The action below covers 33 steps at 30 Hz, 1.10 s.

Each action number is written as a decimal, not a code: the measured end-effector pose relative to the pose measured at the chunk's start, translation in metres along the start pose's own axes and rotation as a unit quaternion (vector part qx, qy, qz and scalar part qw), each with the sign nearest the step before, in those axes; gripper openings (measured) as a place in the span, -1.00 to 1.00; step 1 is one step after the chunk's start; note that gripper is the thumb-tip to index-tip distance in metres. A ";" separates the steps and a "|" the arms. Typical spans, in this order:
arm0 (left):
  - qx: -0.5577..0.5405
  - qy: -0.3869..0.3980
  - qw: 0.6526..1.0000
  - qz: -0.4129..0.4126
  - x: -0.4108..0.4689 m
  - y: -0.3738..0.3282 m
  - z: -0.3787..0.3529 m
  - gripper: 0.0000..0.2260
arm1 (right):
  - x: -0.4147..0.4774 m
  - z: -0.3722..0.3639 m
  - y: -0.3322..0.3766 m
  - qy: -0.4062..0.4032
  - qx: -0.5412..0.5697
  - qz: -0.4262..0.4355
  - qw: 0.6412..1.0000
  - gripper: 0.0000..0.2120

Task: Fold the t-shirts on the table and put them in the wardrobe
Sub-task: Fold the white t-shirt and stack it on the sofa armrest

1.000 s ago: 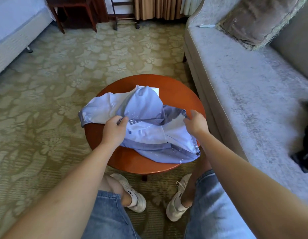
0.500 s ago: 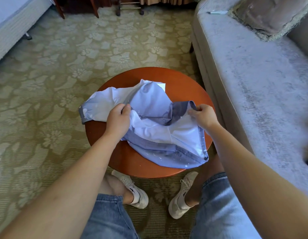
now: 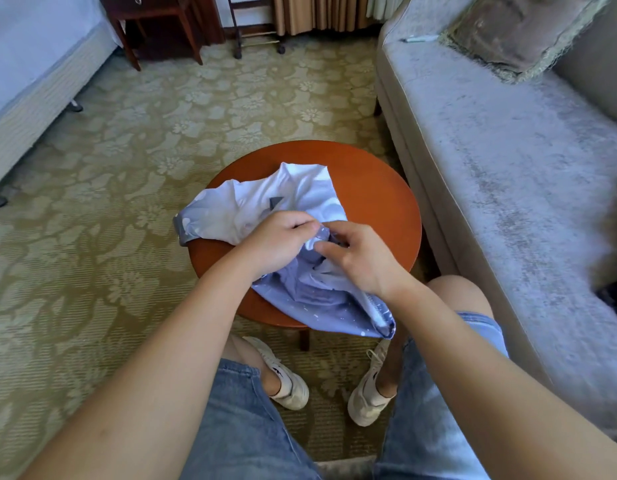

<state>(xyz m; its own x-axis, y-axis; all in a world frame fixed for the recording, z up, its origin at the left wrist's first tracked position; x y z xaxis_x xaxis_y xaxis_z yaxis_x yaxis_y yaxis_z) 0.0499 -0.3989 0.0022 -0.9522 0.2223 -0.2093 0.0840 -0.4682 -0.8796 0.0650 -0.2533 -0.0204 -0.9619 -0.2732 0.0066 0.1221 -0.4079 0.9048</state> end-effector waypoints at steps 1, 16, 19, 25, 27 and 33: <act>0.001 -0.001 1.000 -0.003 -0.004 -0.002 0.000 -0.82 | -0.001 -0.001 -0.001 -0.006 0.013 -0.006 1.000 -0.89; 0.122 -0.191 0.973 -0.047 -0.037 0.035 0.003 -0.82 | -0.016 0.003 -0.012 -0.041 0.242 -0.105 0.964 -0.72; 0.168 -0.221 0.959 -0.064 -0.039 0.037 0.004 -0.83 | -0.017 0.000 -0.022 -0.069 0.231 -0.110 0.964 -0.65; 0.152 -0.199 0.966 -0.065 -0.038 0.038 0.004 -0.88 | -0.017 0.007 -0.031 -0.084 0.220 -0.096 0.967 -0.75; 0.136 -0.182 0.972 -0.054 -0.037 0.042 0.003 -0.87 | -0.017 0.008 -0.033 -0.071 0.219 -0.096 0.968 -0.72; 0.117 -0.133 0.983 -0.047 -0.039 0.039 0.002 -0.84 | -0.022 0.014 -0.042 -0.046 0.222 -0.130 0.965 -0.91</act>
<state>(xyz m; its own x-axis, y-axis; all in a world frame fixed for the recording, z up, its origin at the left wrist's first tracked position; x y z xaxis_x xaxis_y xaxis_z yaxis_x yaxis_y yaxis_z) 0.0899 -0.4274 -0.0235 -0.9982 0.0575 0.0149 -0.0487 -0.6476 -0.7605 0.0778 -0.2182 -0.0522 -0.9664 -0.1242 -0.2249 -0.2224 -0.0338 0.9744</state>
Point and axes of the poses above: each hand's wrist, its own x-axis towards the middle knuckle, its own z-axis out of the back of the hand, y = z × x, the point moved 3 cm from there along x, towards the middle knuckle, and after that the axes turned 5 degrees about -x, right-handed, at the moved point
